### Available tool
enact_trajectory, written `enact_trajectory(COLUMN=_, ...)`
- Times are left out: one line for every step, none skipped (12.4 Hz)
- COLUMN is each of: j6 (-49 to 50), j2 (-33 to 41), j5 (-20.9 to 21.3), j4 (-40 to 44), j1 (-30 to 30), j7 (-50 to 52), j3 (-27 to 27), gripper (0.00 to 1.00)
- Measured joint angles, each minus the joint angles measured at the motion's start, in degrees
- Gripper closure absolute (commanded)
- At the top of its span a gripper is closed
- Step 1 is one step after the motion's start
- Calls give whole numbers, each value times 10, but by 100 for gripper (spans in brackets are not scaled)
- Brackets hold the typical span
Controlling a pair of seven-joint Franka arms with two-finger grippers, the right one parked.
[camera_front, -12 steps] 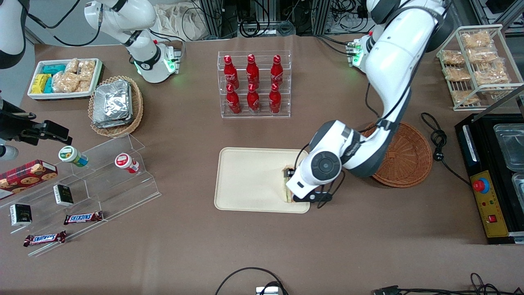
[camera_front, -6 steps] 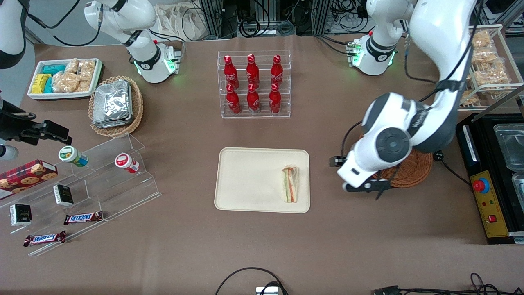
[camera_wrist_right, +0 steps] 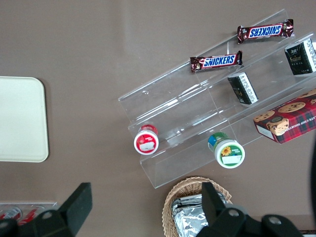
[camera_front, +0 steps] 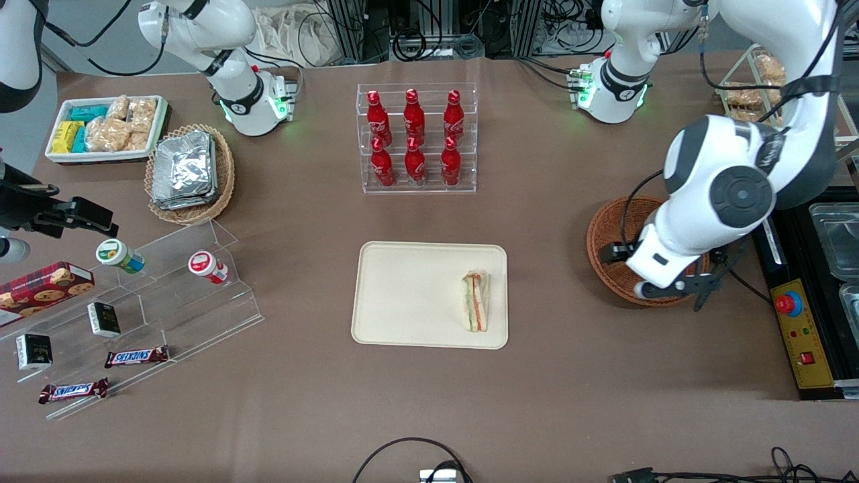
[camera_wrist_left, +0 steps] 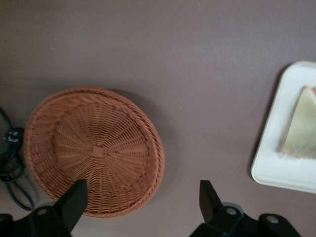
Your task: Place sandwich from basket to tray
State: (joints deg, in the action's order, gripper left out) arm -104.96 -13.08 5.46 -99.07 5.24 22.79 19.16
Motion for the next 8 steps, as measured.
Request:
enact_trajectory(j6=8, j2=4, j5=-1, j4=15, j1=16, j7=-1, j3=-1, gripper=0)
enact_trajectory(j6=22, j2=5, j5=-1, j4=36, j1=35, j7=-1, j3=-2, gripper=0)
enact_trajectory(j6=31, j2=4, j5=-2, j4=56, j1=53, j7=-4, j3=-2, gripper=0)
enact_trajectory(j6=35, j2=2, j5=-5, j4=74, j1=66, j7=-6, j3=-3, gripper=0)
enact_trajectory(j6=36, j2=-3, j5=-6, j4=88, j1=72, j7=-7, j3=-3, gripper=0)
enact_trajectory(j6=36, j2=-10, j5=-7, j4=102, j1=72, j7=-7, j3=-3, gripper=0)
enact_trajectory(j6=39, j2=-18, j5=-7, j4=114, j1=71, j7=-7, j3=-1, gripper=0)
enact_trajectory(j6=41, j2=-24, j5=-7, j4=122, j1=71, j7=-7, j3=0, gripper=0)
